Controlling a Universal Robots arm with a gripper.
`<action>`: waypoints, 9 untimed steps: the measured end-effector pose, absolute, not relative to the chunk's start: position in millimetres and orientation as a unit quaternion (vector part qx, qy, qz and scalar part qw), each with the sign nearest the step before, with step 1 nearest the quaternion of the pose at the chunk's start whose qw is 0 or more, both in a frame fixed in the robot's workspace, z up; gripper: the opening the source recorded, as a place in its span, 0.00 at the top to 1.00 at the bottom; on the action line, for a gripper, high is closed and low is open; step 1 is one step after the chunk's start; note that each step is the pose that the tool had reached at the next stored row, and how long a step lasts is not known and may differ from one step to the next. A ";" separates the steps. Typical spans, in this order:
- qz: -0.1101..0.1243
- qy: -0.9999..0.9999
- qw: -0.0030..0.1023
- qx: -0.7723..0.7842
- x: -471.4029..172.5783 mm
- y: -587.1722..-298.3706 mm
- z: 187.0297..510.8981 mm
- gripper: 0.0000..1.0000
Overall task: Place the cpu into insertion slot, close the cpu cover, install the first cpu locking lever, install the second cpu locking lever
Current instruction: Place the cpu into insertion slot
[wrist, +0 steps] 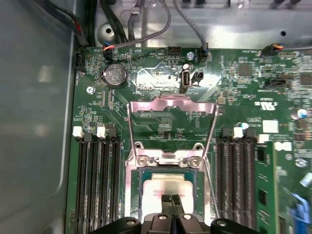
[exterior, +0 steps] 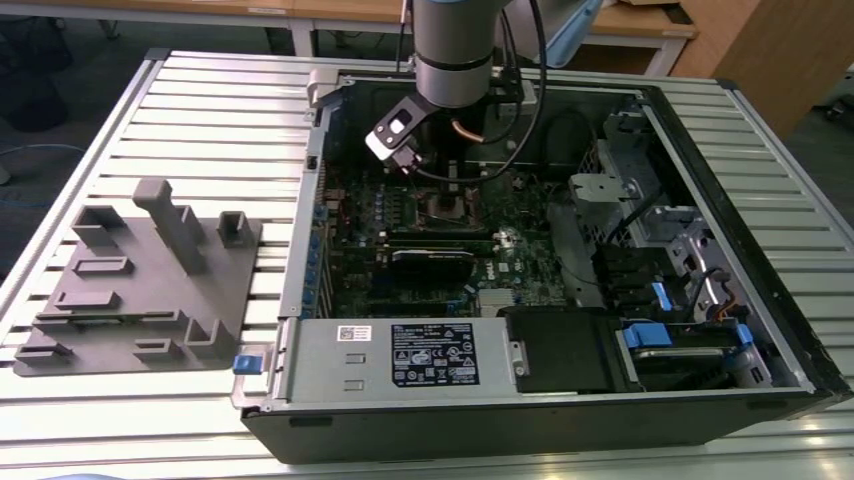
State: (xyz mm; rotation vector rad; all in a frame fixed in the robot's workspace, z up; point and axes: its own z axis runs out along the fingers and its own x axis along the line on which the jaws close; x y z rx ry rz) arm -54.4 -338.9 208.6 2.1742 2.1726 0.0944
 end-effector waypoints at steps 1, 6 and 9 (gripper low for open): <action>0.031 0.706 0.033 0.707 -54.4 -338.9 211.7 0.89; 0.030 0.706 0.033 0.707 -54.5 -338.9 230.4 0.89; 0.030 0.706 0.033 0.707 -54.5 -338.9 236.7 0.89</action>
